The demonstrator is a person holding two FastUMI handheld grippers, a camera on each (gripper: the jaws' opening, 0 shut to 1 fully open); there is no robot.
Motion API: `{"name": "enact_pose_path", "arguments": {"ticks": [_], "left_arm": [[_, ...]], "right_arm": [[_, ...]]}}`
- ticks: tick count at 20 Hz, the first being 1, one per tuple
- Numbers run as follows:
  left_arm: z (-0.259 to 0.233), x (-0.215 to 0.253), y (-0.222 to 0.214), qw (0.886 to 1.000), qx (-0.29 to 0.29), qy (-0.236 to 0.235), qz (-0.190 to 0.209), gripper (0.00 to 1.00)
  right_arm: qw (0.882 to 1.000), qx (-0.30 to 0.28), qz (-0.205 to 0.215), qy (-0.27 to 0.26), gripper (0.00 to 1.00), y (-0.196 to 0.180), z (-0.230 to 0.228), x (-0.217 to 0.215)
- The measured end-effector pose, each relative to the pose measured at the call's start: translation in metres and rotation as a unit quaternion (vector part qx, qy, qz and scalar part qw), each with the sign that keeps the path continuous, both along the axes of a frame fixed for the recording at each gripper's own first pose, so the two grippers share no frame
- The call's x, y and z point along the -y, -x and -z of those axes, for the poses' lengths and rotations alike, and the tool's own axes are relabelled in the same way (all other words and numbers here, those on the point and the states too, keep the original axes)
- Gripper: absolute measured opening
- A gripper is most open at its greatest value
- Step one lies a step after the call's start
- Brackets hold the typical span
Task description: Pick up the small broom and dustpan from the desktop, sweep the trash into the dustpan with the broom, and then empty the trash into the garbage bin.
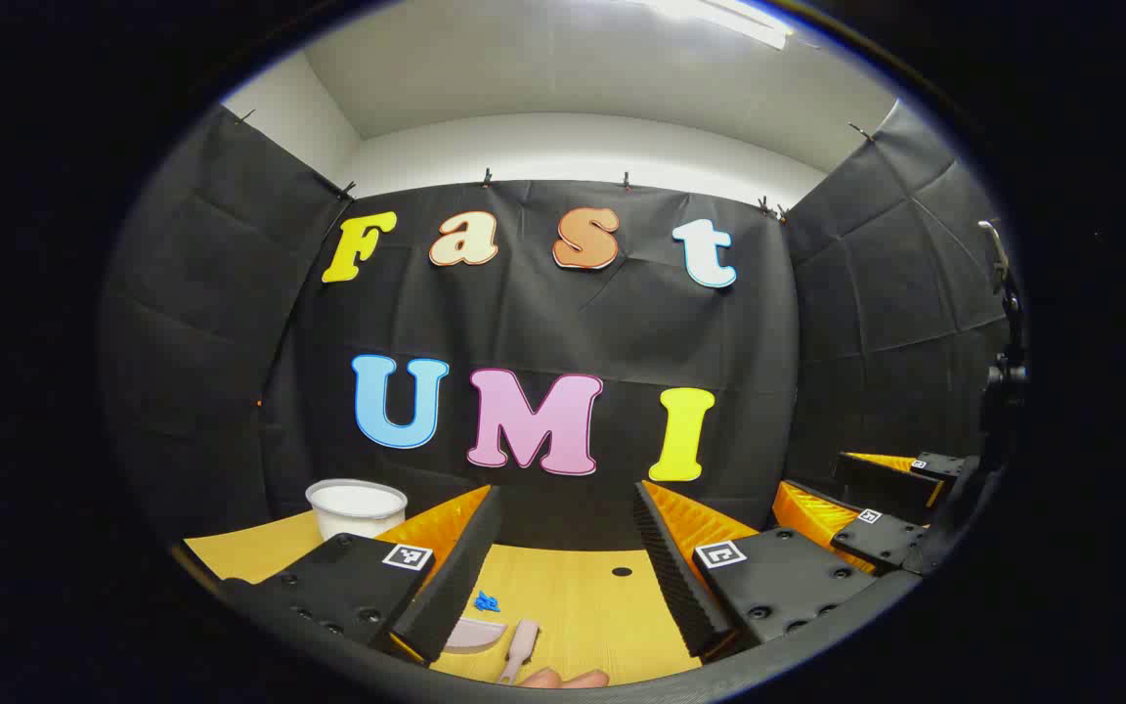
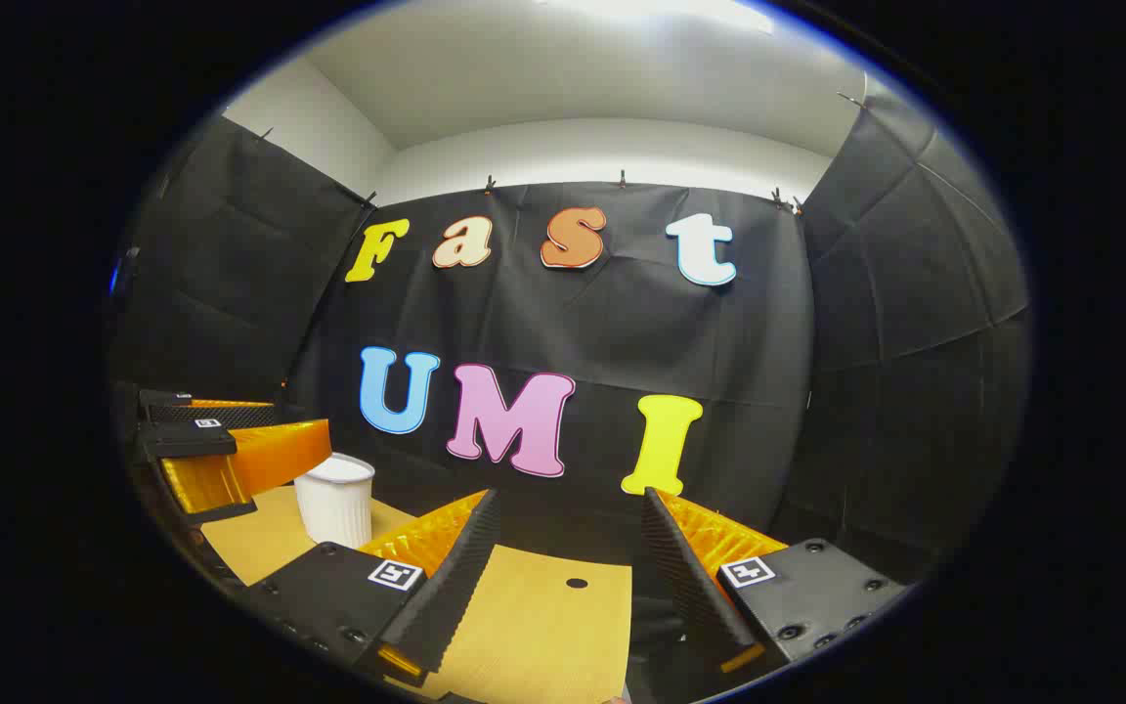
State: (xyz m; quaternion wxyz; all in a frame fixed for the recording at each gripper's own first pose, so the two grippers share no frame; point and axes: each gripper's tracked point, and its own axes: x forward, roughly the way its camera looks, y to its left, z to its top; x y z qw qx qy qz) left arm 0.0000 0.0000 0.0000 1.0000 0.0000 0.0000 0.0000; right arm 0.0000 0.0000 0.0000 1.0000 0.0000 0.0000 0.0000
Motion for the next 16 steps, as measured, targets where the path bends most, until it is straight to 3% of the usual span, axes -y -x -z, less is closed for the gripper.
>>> {"name": "enact_pose_path", "arguments": {"ticks": [2, 15, 16], "left_arm": [[-0.001, 0.002, -0.002, 1.000, 0.000, 0.005, 0.002, 0.80], [-0.015, 0.012, -0.005, 1.000, 0.023, 0.005, 0.009, 0.80], [-0.017, 0.012, -0.005, 1.000, 0.027, 0.004, 0.009, 0.80]], "right_arm": [[1.000, 0.000, 0.001, 0.001, 0.94, -0.002, 0.001, 0.001], [1.000, 0.015, -0.008, 0.008, 0.94, -0.002, -0.009, -0.002], [1.000, 0.017, -0.007, 0.010, 0.89, -0.003, -0.010, -0.002]]}}
